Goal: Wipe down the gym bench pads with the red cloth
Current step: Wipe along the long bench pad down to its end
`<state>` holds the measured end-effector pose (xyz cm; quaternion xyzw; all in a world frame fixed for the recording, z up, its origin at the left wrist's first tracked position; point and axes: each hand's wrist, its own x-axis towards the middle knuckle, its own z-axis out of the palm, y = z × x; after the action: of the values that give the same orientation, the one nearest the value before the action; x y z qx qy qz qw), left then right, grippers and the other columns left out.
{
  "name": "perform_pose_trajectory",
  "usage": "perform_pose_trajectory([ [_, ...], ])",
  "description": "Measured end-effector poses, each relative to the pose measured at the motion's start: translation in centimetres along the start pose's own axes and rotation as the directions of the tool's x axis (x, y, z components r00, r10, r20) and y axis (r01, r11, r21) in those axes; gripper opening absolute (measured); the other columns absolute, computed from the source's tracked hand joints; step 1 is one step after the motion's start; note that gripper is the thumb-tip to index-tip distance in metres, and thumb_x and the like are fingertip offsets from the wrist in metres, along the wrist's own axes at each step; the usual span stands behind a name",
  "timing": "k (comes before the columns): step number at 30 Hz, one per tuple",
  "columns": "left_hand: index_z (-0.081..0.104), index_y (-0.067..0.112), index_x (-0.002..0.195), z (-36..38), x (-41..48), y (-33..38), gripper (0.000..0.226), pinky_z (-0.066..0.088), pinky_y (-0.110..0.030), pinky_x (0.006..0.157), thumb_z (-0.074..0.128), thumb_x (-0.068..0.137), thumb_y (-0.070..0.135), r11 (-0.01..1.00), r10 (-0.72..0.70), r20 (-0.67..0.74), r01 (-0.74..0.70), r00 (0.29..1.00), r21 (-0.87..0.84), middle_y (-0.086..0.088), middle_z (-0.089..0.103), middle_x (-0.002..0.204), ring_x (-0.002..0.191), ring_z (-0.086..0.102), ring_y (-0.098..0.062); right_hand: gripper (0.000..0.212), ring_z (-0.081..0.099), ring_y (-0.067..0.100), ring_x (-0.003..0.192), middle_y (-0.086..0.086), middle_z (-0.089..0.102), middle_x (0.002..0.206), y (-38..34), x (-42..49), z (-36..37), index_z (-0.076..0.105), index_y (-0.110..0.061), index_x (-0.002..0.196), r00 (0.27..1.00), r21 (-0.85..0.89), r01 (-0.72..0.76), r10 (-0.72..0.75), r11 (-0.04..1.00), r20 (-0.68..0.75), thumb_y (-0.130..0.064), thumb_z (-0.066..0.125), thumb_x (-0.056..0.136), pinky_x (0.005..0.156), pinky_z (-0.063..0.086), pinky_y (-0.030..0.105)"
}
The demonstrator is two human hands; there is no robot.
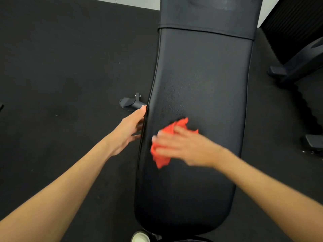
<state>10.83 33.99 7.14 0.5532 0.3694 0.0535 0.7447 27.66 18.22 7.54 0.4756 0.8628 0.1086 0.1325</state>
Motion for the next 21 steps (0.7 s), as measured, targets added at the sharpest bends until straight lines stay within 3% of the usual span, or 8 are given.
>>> perform_pose_trajectory([
  [2, 0.062, 0.049, 0.127, 0.4, -0.2, -0.4, 0.044, 0.046, -0.035, 0.097, 0.035, 0.097, 0.068, 1.0, 0.01, 0.004, -0.009, 1.0, -0.008, 0.014, 0.07, 0.124, 0.114, 0.065, -0.006, 0.066, 0.034, 0.035, 0.137, 0.015, 0.034, 0.151, 5.0, 0.1, -1.6, 0.04, -0.014, 0.139, 0.971, -0.025, -0.217, 0.213, 0.976, -0.11, 0.001, 0.05, 0.075, 0.098, 0.034, 0.053],
  [4, 0.052, 0.055, 0.135, 1.0, -0.3, -1.0, 0.047, 0.042, -0.036, 0.104, 0.029, 0.096, 0.071, 0.999, 0.014, 0.004, -0.014, 1.0, -0.04, 0.021, 0.064, 0.13, 0.122, 0.058, -0.003, 0.06, 0.027, 0.039, 0.14, 0.018, 0.027, 0.154, 10.1, -0.1, -3.4, 0.036, -0.008, 0.144, 0.837, 0.102, -0.507, 0.517, 0.856, -0.179, -0.002, 0.046, 0.085, 0.102, 0.031, 0.058],
  [7, 0.039, 0.057, 0.144, 2.2, -0.3, -1.8, 0.052, 0.038, -0.033, 0.108, 0.023, 0.096, 0.072, 0.989, 0.036, -0.018, -0.038, 0.999, -0.144, 0.029, 0.054, 0.138, 0.128, 0.048, 0.003, 0.056, 0.007, 0.036, 0.147, 0.013, 0.011, 0.16, 14.6, 0.9, -5.9, 0.025, -0.011, 0.151, 0.324, 0.526, -0.78, 0.938, 0.34, -0.127, -0.017, 0.041, 0.098, 0.113, 0.014, 0.06],
  [9, 0.044, 0.06, 0.137, 3.1, -0.5, -2.3, 0.047, 0.044, -0.022, 0.099, 0.021, 0.097, 0.071, 0.969, 0.046, -0.044, -0.056, 0.998, -0.24, 0.036, 0.059, 0.126, 0.117, 0.054, 0.013, 0.059, 0.003, 0.033, 0.147, 0.011, 0.005, 0.161, 13.8, 3.4, -6.4, 0.018, -0.012, 0.153, 0.108, 0.515, -0.846, 0.99, 0.14, -0.092, -0.031, 0.036, 0.099, 0.114, 0.01, 0.058],
  [10, 0.047, 0.062, 0.129, 3.5, -0.7, -2.3, 0.042, 0.048, -0.015, 0.089, 0.02, 0.098, 0.071, 0.962, 0.054, -0.054, -0.067, 0.997, -0.264, 0.04, 0.062, 0.117, 0.107, 0.058, 0.019, 0.06, 0.003, 0.033, 0.147, 0.011, 0.005, 0.161, 12.4, 4.7, -6.3, 0.017, -0.012, 0.153, 0.11, 0.473, -0.869, 0.989, 0.144, -0.1, -0.035, 0.034, 0.099, 0.114, 0.01, 0.058],
  [12, 0.049, 0.062, 0.122, 3.9, -0.9, -2.5, 0.038, 0.051, -0.006, 0.073, 0.018, 0.1, 0.067, 0.956, 0.079, -0.081, -0.099, 0.994, -0.277, 0.04, 0.065, 0.112, 0.1, 0.06, 0.022, 0.058, 0.007, 0.033, 0.147, 0.013, 0.008, 0.161, 8.2, 6.6, -5.3, 0.02, -0.012, 0.152, 0.277, 0.366, -0.877, 0.949, 0.313, -0.147, -0.033, 0.031, 0.099, 0.113, 0.011, 0.058],
  [16, 0.058, 0.043, 0.128, 3.9, -0.6, -3.3, 0.051, 0.049, -0.004, 0.074, 0.017, 0.104, 0.06, 0.954, 0.087, -0.16, -0.128, 0.983, -0.269, 0.027, 0.069, 0.118, 0.11, 0.061, 0.013, 0.058, 0.018, 0.034, 0.145, 0.012, 0.021, 0.158, -1.3, 6.4, -1.3, 0.033, -0.013, 0.147, 0.694, 0.209, -0.662, 0.694, 0.72, -0.192, -0.016, 0.045, 0.09, 0.112, 0.017, 0.059],
  [21, 0.052, 0.041, 0.136, 3.6, -0.4, -4.2, 0.056, 0.056, -0.016, 0.081, 0.014, 0.102, 0.063, 0.941, 0.072, -0.181, -0.127, 0.981, -0.313, 0.02, 0.071, 0.12, 0.111, 0.065, 0.004, 0.073, 0.019, 0.028, 0.146, 0.01, 0.02, 0.159, -4.1, 1.2, 1.3, 0.026, -0.016, 0.148, 0.939, 0.021, -0.339, 0.339, 0.941, -0.049, -0.017, 0.056, 0.082, 0.115, 0.019, 0.054],
])
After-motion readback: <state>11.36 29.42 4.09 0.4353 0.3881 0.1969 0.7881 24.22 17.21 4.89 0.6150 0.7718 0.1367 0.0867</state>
